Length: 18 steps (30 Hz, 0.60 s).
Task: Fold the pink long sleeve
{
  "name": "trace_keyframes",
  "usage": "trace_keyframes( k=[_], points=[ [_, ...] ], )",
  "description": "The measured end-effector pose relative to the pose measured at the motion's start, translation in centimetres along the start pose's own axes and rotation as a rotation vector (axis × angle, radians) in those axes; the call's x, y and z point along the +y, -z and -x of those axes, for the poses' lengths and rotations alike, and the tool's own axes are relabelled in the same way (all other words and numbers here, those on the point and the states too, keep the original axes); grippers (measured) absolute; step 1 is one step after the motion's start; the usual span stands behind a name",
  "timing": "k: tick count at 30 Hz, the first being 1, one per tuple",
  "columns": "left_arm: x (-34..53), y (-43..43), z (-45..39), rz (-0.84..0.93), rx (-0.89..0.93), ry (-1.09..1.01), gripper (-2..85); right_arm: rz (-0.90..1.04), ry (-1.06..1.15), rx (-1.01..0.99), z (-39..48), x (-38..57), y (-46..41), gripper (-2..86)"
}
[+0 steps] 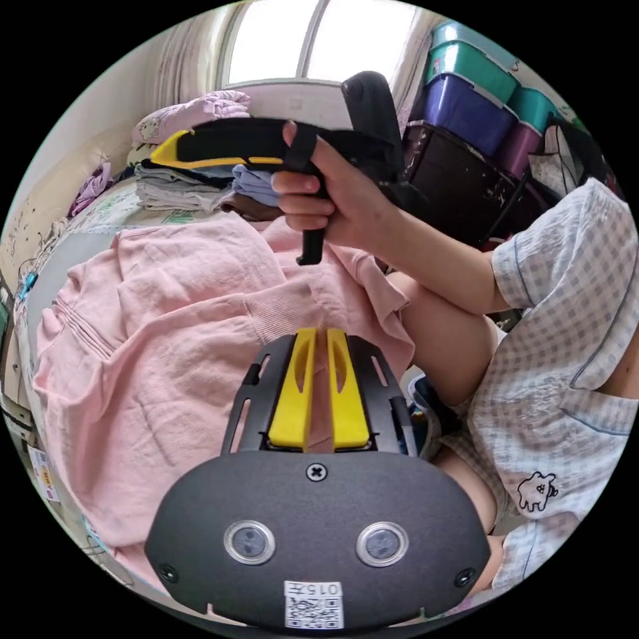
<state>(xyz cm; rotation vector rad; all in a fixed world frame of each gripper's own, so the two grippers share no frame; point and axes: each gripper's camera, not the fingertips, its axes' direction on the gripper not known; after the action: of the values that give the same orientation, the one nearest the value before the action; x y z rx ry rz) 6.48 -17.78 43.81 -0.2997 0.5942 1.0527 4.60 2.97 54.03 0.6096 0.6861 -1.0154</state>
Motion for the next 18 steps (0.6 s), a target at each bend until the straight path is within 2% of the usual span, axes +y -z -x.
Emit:
trace_keyframes(
  k=[3, 4, 5, 6, 8, 9, 11, 14, 18],
  points=[
    [4.5, 5.3, 2.8, -0.229, -0.035, 0.167, 1.4, -0.006, 0.001, 0.006, 1.5, -0.4, -0.7, 0.1],
    [7.8, 8.3, 4.5, -0.368, -0.12, 0.322, 1.2, 0.013, -0.014, 0.001, 2.3, -0.6, -1.1, 0.3],
    [12.1, 11.1, 6.0, -0.525, -0.213, 0.508, 1.0, 0.064, 0.037, -0.052, 3.8, -1.0, -2.0, 0.7],
    [14.5, 12.3, 6.5, -0.595, -0.251, 0.59, 0.9, 0.103, 0.083, -0.093, 4.8, -1.3, -2.6, 1.0],
    [22.2, 15.6, 6.9, -0.769, -0.382, 0.805, 0.7, 0.327, 0.301, -0.257, 10.3, -1.9, -6.0, 3.5],
    [23.5, 16.1, 6.9, -0.792, -0.401, 0.842, 0.7, 0.386, 0.354, -0.283, 11.9, -1.7, -7.0, 4.7],
    [26.7, 17.1, 6.2, -0.832, -0.423, 0.886, 0.6, 0.631, 0.585, -0.398, 18.3, 0.1, -10.7, 7.9],
    [27.7, 17.1, 5.2, -0.811, -0.418, 0.837, 0.6, 0.859, 0.661, -0.463, 23.7, 2.5, -14.7, 9.9],
    [29.5, 16.7, 4.5, -0.832, -0.363, 0.82, 0.6, 0.974, 0.703, -0.239, 27.4, 5.1, -17.4, 11.7]
  ],
)
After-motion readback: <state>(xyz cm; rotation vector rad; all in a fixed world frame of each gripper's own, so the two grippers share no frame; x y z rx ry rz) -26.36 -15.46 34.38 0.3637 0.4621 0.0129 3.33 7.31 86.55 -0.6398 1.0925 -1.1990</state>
